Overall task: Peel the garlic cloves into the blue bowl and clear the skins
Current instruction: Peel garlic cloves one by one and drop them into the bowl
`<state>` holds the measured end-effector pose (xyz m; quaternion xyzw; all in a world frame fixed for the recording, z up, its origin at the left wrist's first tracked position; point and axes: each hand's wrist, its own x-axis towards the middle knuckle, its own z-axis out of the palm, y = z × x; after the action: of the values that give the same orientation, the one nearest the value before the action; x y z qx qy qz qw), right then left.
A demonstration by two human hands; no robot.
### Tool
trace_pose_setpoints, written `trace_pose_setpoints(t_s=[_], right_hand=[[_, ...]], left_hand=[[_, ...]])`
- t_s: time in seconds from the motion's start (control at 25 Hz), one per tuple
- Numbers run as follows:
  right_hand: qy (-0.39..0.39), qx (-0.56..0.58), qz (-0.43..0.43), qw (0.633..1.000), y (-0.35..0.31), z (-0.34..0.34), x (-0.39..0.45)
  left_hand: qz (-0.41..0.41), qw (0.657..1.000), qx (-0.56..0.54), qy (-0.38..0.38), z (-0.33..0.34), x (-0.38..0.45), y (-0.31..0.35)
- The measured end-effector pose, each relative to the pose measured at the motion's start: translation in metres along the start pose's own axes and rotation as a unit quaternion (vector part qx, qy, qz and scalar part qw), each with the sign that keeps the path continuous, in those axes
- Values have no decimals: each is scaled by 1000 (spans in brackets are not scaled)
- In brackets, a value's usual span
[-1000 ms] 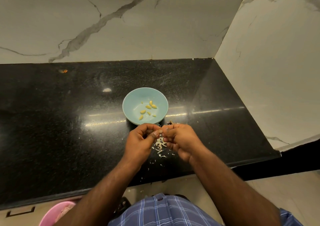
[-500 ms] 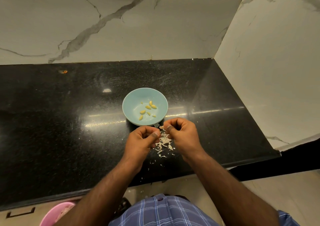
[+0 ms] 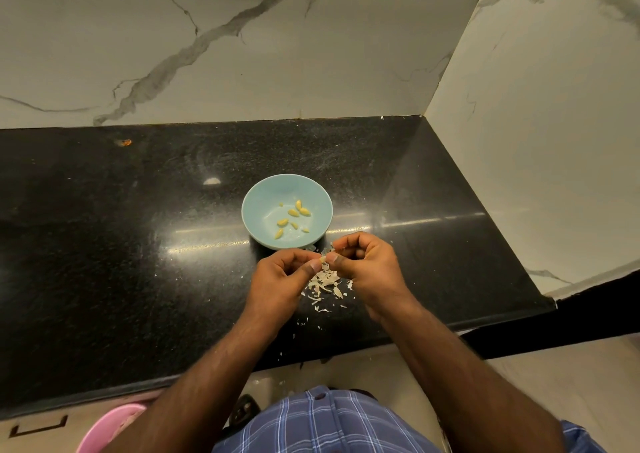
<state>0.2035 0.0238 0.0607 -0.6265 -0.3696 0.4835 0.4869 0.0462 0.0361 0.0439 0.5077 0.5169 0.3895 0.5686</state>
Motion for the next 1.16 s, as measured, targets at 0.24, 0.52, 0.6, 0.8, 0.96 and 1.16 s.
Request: trace_pose_setpoints(t_s=[0.24, 0.52, 0.6, 0.8, 0.96, 1.16], right_hand=[[-10, -51, -106, 993, 4, 0, -3], [1, -150, -225, 963, 13, 1, -3], [12, -168, -276, 946, 16, 1, -4], [29, -176, -337, 924, 21, 2, -4], [17, -75, -170, 982, 16, 3, -1], [6, 22, -49, 999, 9, 4, -2]], left_hand=[[-8, 1000, 14, 22, 2, -2, 1], [-112, 991, -74, 0, 7, -2, 4], [-144, 984, -104, -8, 7, -1, 4], [-169, 979, -114, -24, 5, -3, 4], [-27, 1000, 7, 1, 3, -4, -2], [40, 995, 87, 22, 1, -3, -8]])
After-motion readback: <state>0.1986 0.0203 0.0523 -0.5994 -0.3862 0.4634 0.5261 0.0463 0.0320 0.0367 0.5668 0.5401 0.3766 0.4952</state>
